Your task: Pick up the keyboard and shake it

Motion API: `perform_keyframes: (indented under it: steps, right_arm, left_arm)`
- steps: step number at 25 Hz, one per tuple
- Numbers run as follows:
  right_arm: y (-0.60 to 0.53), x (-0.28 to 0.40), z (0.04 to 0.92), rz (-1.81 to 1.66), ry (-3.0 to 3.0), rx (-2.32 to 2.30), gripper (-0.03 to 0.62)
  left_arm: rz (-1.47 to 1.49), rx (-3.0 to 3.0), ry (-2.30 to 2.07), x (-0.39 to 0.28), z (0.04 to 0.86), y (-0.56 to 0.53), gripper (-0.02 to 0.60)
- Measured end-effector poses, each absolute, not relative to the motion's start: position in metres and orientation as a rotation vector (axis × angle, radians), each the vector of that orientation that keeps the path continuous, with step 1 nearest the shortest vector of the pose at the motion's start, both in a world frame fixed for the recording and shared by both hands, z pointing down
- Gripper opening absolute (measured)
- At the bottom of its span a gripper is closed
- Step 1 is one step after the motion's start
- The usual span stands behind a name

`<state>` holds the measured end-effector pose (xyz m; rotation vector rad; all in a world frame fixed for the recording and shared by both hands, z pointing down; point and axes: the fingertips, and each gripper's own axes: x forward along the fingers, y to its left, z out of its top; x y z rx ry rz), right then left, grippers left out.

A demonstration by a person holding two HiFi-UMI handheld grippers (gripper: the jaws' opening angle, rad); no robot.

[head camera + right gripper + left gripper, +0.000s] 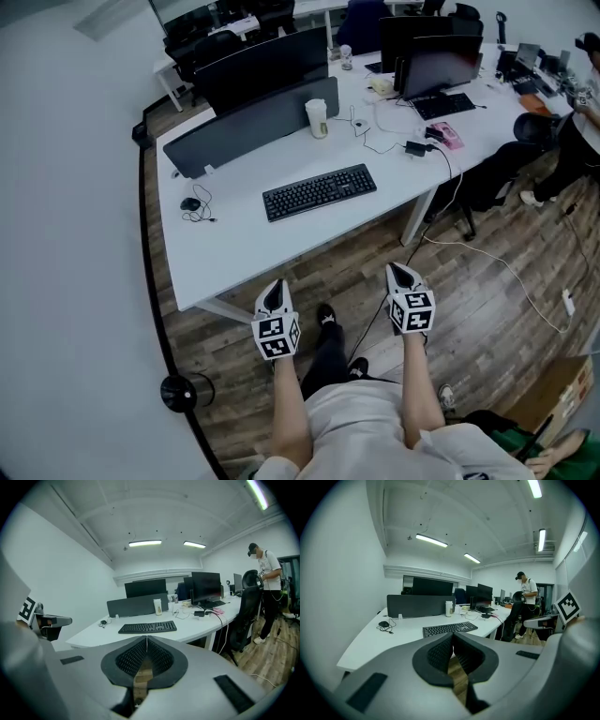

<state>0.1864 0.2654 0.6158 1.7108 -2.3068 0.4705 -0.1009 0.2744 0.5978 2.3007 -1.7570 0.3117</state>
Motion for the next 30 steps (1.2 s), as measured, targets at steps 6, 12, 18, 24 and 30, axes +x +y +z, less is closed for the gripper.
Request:
perform_keyframes:
  steps: [6, 12, 18, 24, 30]
  right_arm:
    - [0.215, 0.203, 0.612, 0.473, -2.309, 1.751, 0.041]
    - [0.145, 0.209, 0.603, 0.463, -2.310, 1.736, 0.041]
    - [0.061, 0.209, 0.601, 0.427, -2.297, 1.657, 0.041]
    - [-0.026, 0.204, 0.599, 0.426, -2.268, 1.632, 0.041]
    - [-0.097, 0.186, 0.604, 0.440, -2.279, 1.572, 0.041]
  left_arm:
    - [0.295, 2.248, -1.817, -0.123, 0.596, 0.231, 0.015]
    - [0.274, 2.217, -1.819, -0.126, 0.594, 0.161, 0.015]
    - [0.244, 2.196, -1.840, -0.137, 0.594, 0.080, 0.015]
    - [0.220, 2.141, -1.863, -0.166, 0.594, -0.005, 0.015]
    - [0.207, 2.108, -1.867, -0.195, 0.596, -0.077, 0.015]
